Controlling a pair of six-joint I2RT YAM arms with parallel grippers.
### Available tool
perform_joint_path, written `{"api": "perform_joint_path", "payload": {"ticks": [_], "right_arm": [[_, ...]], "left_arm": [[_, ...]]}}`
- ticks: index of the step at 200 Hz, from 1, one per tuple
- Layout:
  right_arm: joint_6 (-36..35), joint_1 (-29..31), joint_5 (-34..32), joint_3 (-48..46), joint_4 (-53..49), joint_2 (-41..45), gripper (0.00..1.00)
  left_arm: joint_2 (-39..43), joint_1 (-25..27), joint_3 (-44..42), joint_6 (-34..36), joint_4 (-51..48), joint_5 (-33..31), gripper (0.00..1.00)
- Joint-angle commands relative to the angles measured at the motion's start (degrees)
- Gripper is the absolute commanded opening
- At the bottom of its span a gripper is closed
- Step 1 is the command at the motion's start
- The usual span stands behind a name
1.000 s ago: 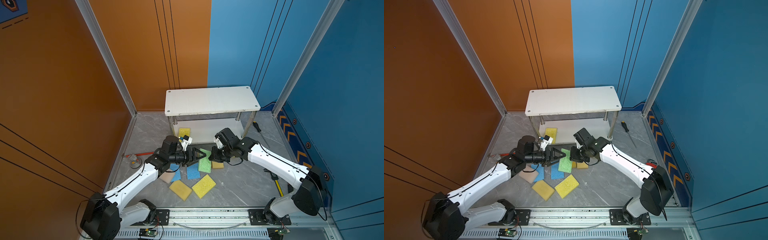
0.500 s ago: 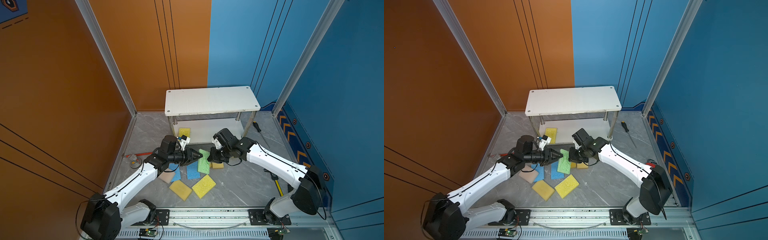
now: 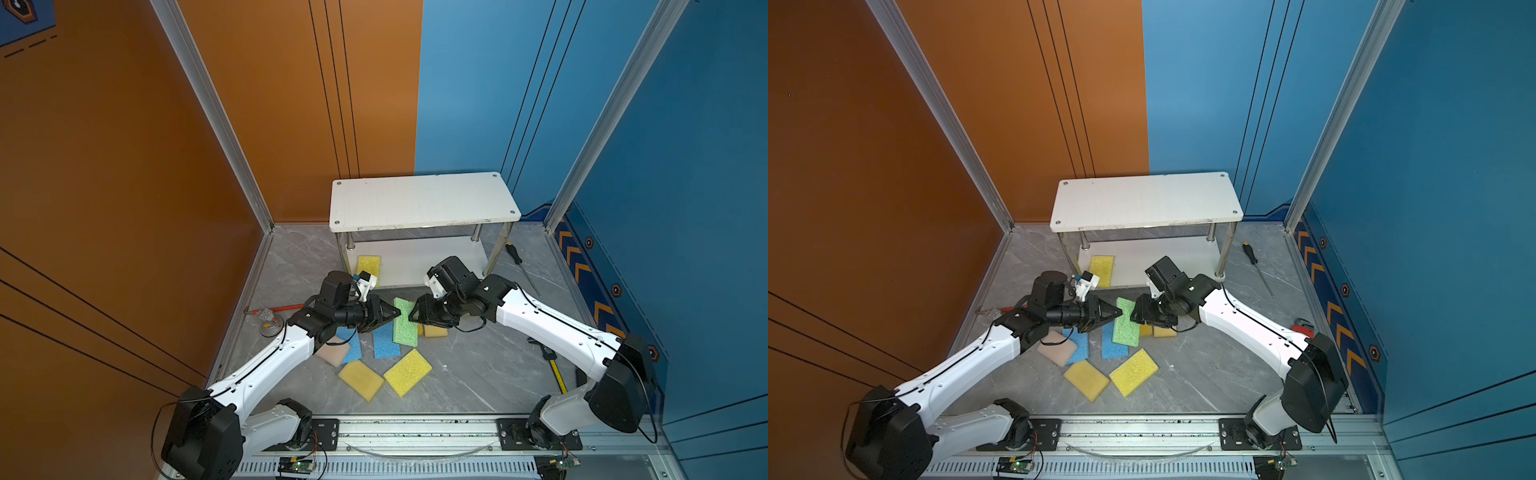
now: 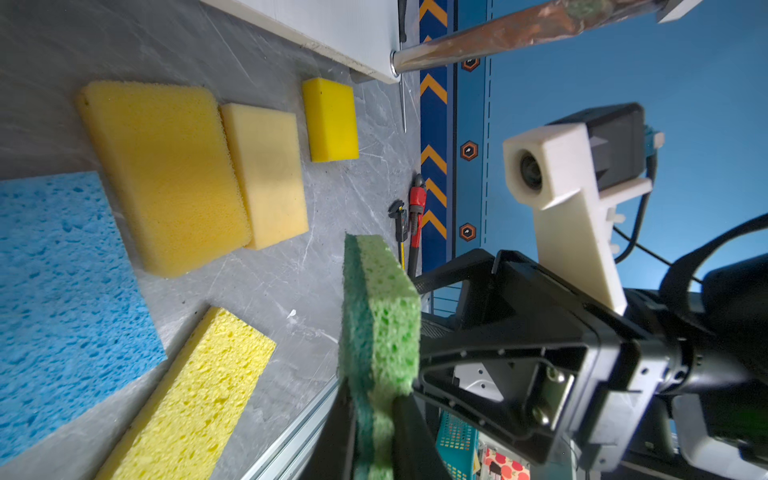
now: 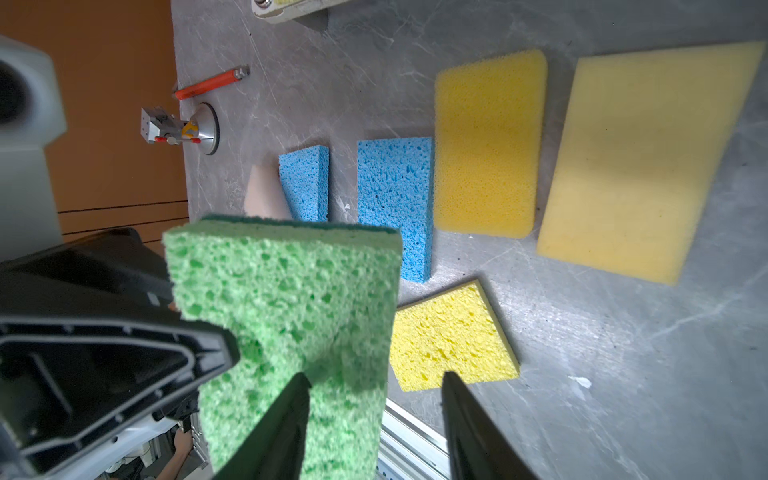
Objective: Place and organize the cleaning sponges onto the shelf
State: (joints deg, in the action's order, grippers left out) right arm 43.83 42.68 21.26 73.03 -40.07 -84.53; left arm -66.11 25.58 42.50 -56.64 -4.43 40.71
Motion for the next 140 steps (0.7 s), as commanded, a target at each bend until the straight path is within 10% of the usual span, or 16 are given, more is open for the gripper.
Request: {"api": "perform_joint_path", "payload": {"ticks": [1, 140], "right_arm": [[1.5, -2.1, 1.5, 0.1, 1.2, 4.8, 0.63], [16.6, -2.9, 15.7, -15.4, 34.5, 11.3, 0.64]], "left_arm": [[1.6, -1.6, -3.3, -5.7, 7.7, -0.8, 0.16], [5.3, -7.6, -9.9, -26.3, 35.1, -2.5, 0.16]]}}
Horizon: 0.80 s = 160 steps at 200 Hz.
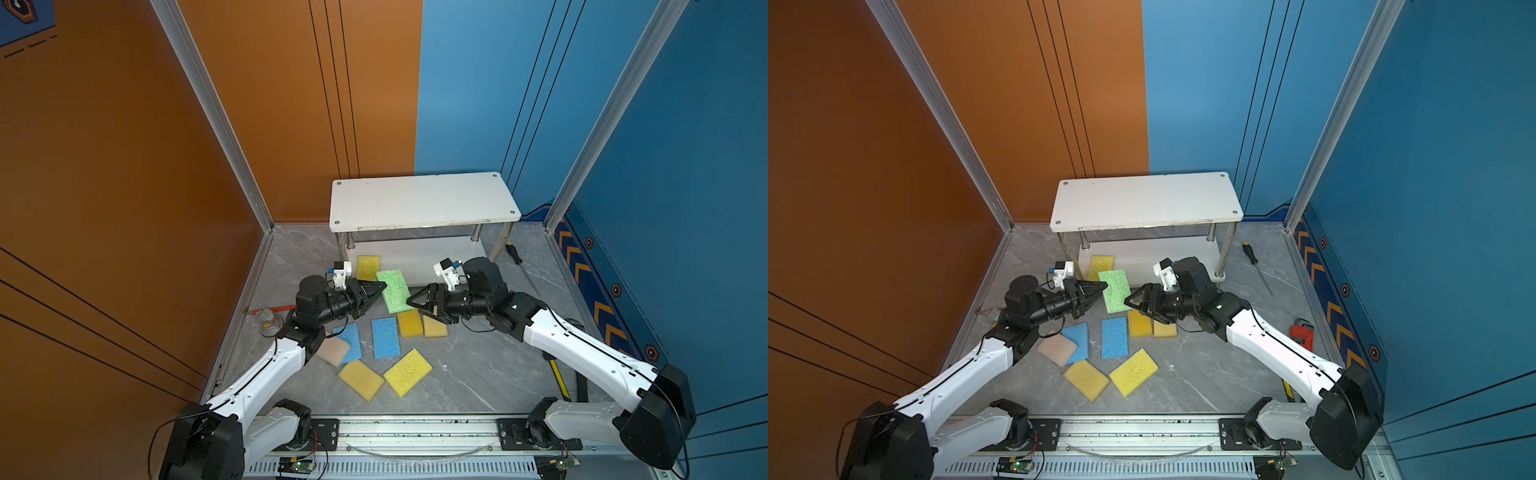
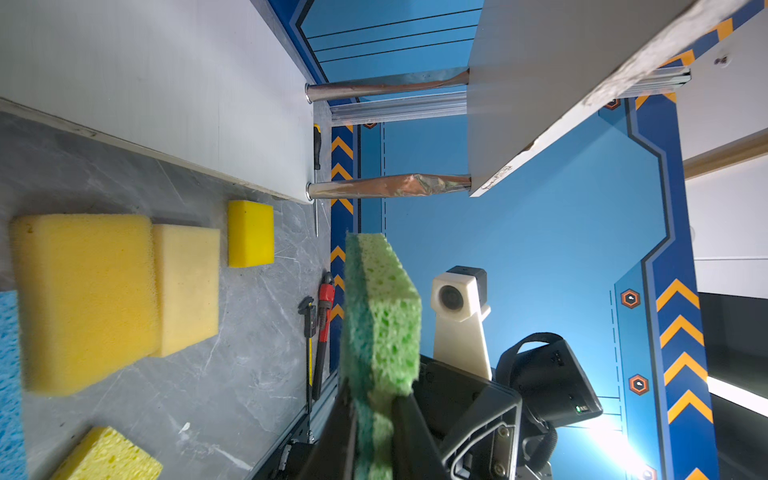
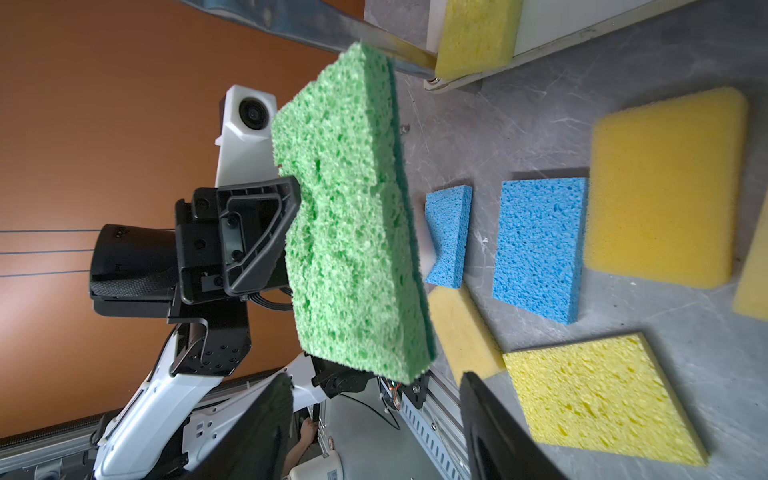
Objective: Place and organize the cleaning sponges onto the shelf
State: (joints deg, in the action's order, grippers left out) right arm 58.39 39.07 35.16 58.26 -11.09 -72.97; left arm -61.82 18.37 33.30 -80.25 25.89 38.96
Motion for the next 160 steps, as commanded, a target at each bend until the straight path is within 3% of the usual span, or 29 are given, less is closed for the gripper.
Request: {"api": "perform_joint_path", "payload": {"ticks": [1, 109, 160], "right_arm": [[2.0, 0.7, 1.8, -0.6, 5.5, -0.3, 0.64], [1.9, 0.7, 0.3, -0.4, 5.2, -2.4, 0.59], [2.8, 0.7, 0.6, 1.5, 7.4, -3.4, 0.43]], "left_arm": [[1.1, -0.4, -0.7, -2.7, 4.8, -0.8, 0.16], [3.9, -0.5, -1.7, -4.2, 4.8, -2.0, 0.16], [3.6, -0.5, -1.6, -4.1, 4.8, -1.8, 0.16]]}}
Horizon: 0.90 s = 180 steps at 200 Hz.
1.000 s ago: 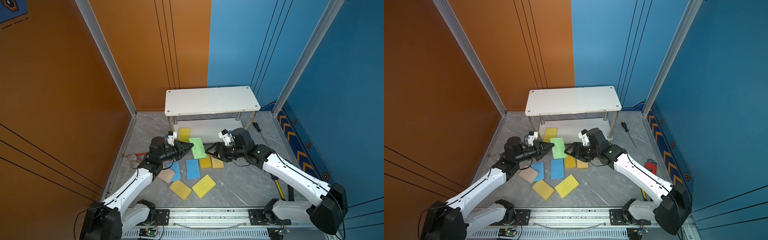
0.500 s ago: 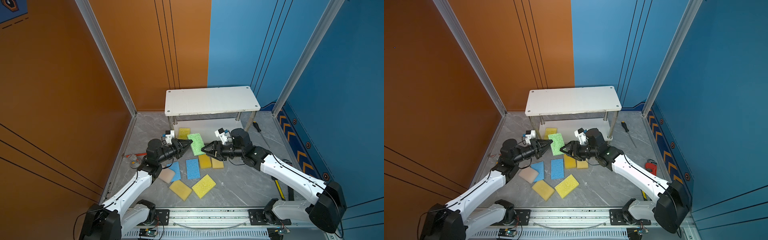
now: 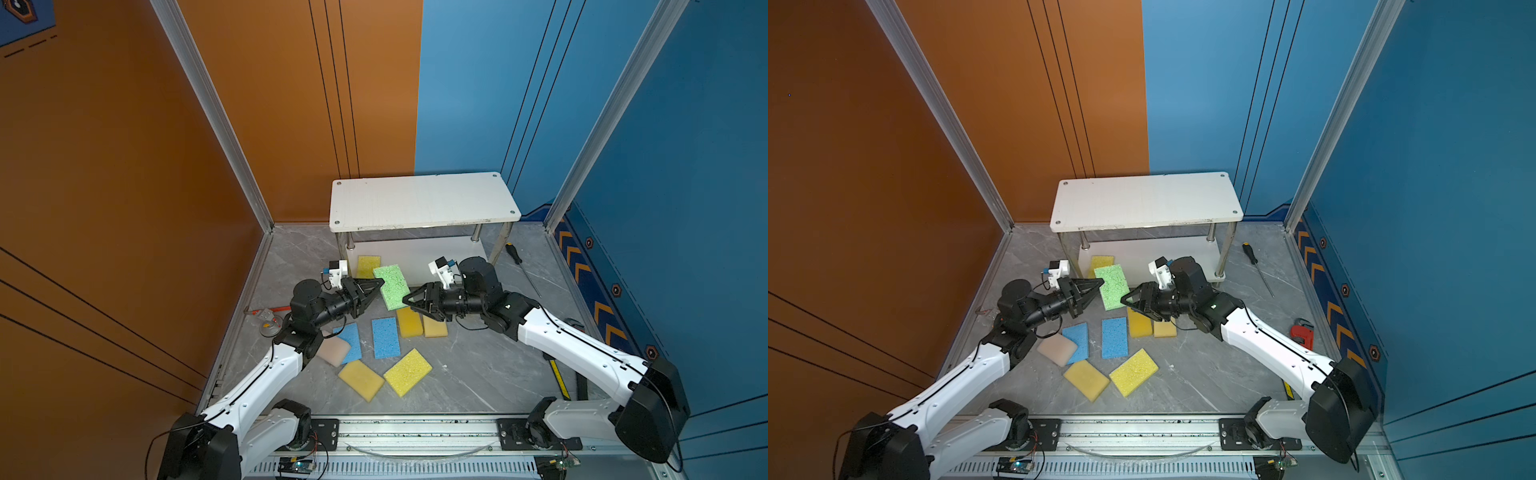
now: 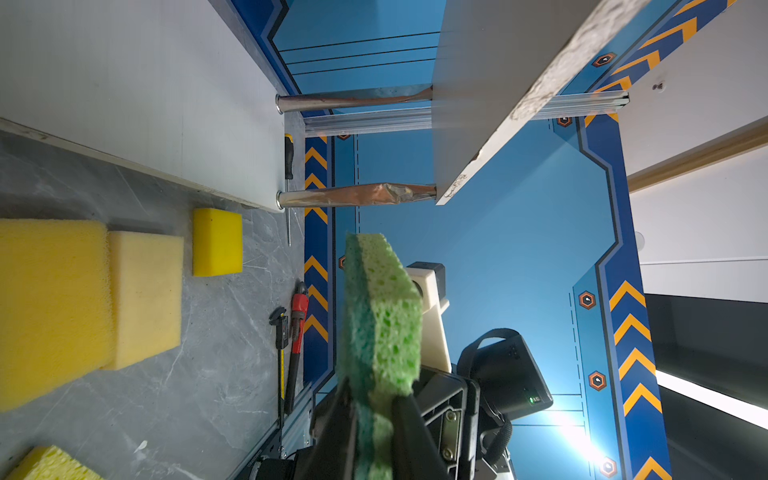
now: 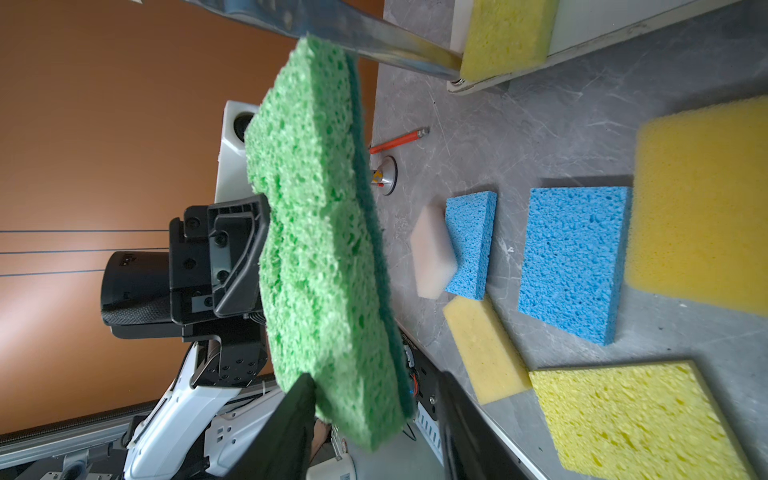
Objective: Place and organize the cleaning sponges onto the shelf
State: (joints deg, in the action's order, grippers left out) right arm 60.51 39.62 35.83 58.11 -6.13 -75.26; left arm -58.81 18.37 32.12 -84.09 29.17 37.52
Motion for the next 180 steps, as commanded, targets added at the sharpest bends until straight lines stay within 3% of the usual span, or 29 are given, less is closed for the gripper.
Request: {"api": "perform_joint_path", "payload": {"ticks": [1, 51, 105, 149, 164, 180], "right_arm": [[0.7, 0.2, -0.1, 1.7, 2.4, -1.1, 0.43], [0.7, 0.2, -0.9, 1.0, 1.5, -0.3, 0.24], [0.5, 2.0, -2.5, 0.3, 0.7, 0.6, 0.14], [0.8, 2.5, -7.6, -0.2, 0.5, 2.4, 0.10], [0.9, 2.4, -9.8, -0.3, 0.5, 2.8, 0.09], [1.1, 2.1, -12.5, -0.7, 0.4, 2.4, 0.09]], "left_arm": [[0.5, -0.6, -0.4, -0.2, 1.5, -0.4, 0.16], [0.4, -0.9, -0.6, -0.2, 1.7, -0.2, 0.16], [0.2, -1.4, -1.1, -0.5, 1.6, 0.1, 0.18], [-0.4, -2.3, -1.3, -0.2, 1.7, 1.2, 0.60], [0.6, -3.1, -1.7, 0.6, -0.9, 1.3, 0.68], [3.8, -4.2, -0.2, 6.8, -13.6, 0.6, 0.73]]}}
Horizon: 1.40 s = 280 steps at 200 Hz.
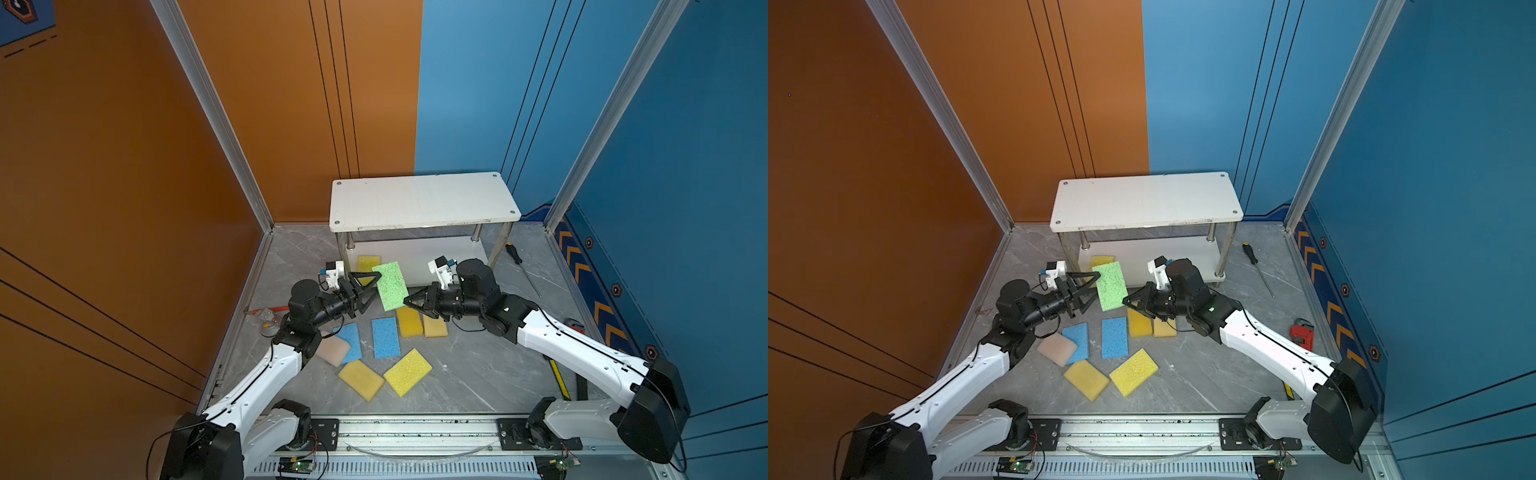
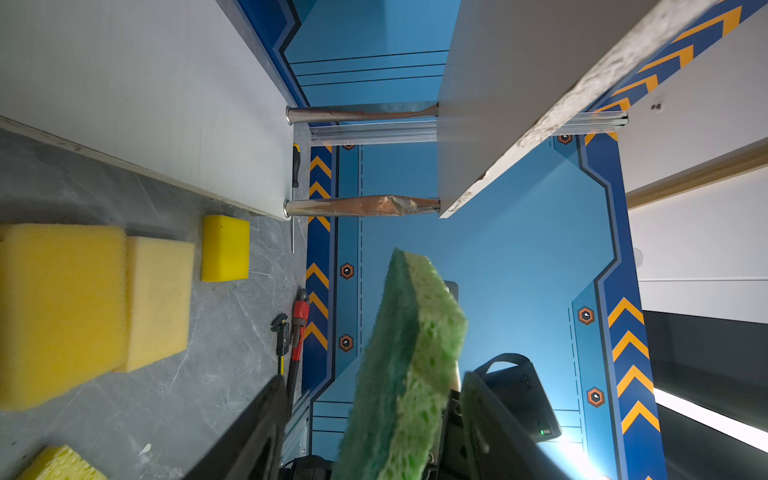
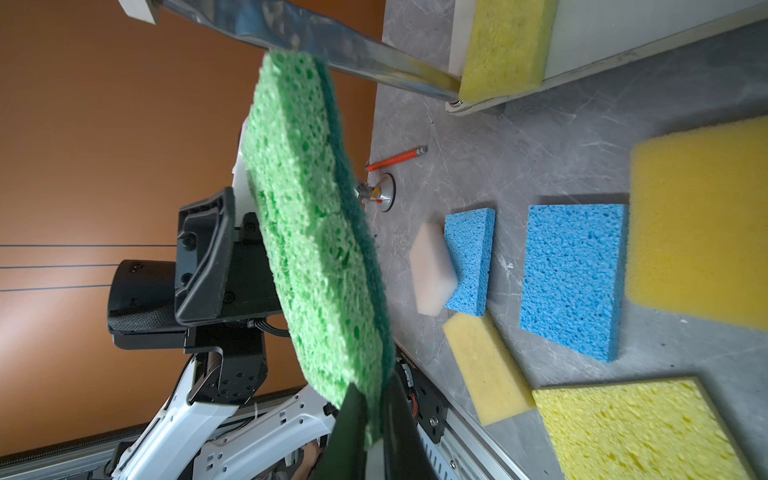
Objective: Place and organize the cleaning sponges onto the shelf
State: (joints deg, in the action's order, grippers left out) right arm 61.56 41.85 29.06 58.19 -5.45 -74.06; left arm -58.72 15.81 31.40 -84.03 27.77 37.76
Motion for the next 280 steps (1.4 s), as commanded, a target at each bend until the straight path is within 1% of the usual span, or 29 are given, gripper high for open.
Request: {"api": "perform_joint_path", "payload": {"ticks": [1, 9, 18, 26, 34, 46, 75, 78, 115, 132, 153, 206, 235, 280], "right_arm": [[0.1, -0.1, -5.9, -0.8, -0.3, 1.2, 0.09], [0.5, -0.2, -7.5, -1.0, -0.2, 0.8, 0.09], [0.8, -0.2, -9.5, -1.3, -0.3, 0.0, 0.09], [1.1, -0.4, -11.1, -1.5, -0.4, -0.8, 0.09], [0.9, -0.4, -12.7, -1.5, -0.2, -1.7, 0.09], [0.8, -0.8, -15.1, -1.4, 0.1, -3.5, 0.09], [2.5, -1.2, -17.8, -0.8, 4.4, -9.1, 0.09], [2.6, -2.8, -17.8, -0.4, 4.7, -9.8, 0.09], [1.5, -3.4, -18.4, 5.5, 4.3, -18.4, 0.09], [2.7, -3.9, -19.2, 6.5, 4.9, -21.2, 0.09], [4.5, -4.2, -18.7, 6.8, 7.9, -24.3, 0.09], [5.0, -4.9, -16.5, 10.9, 9.5, -30.9, 0.10], [5.0, -5.2, -16.1, 13.7, 9.3, -33.4, 0.10], [5.1, -5.6, -14.5, 17.6, 9.0, -37.0, 0.13]], "left_arm": [[3.9, -1.7, 0.7, 7.4, -13.8, 0.2, 0.73], [6.1, -2.1, 3.3, 13.7, -26.3, -1.7, 0.75], [8.1, -2.4, 7.2, 21.7, -42.3, -5.9, 0.76], [9.1, -2.8, 10.4, 27.5, -53.6, -10.0, 0.76], [9.5, -3.4, 12.4, 31.1, -60.8, -13.0, 0.77], [10.3, -4.9, 13.3, 33.2, -65.3, -14.0, 0.77], [12.8, -5.9, 11.7, 32.7, -66.2, -13.6, 0.77], [12.9, -6.0, 11.7, 32.7, -66.3, -13.6, 0.77], [13.6, -7.1, 12.5, 34.4, -69.1, -14.0, 0.77], [13.3, -7.2, 13.3, 35.2, -69.8, -14.1, 0.77], [13.0, -7.2, 13.7, 35.5, -69.9, -14.1, 0.77], [13.0, -7.7, 14.0, 36.2, -70.6, -13.7, 0.78], [13.4, -8.2, 14.0, 36.7, -71.4, -13.5, 0.78], [13.9, -9.0, 13.9, 37.1, -71.8, -13.5, 0.78]]}}
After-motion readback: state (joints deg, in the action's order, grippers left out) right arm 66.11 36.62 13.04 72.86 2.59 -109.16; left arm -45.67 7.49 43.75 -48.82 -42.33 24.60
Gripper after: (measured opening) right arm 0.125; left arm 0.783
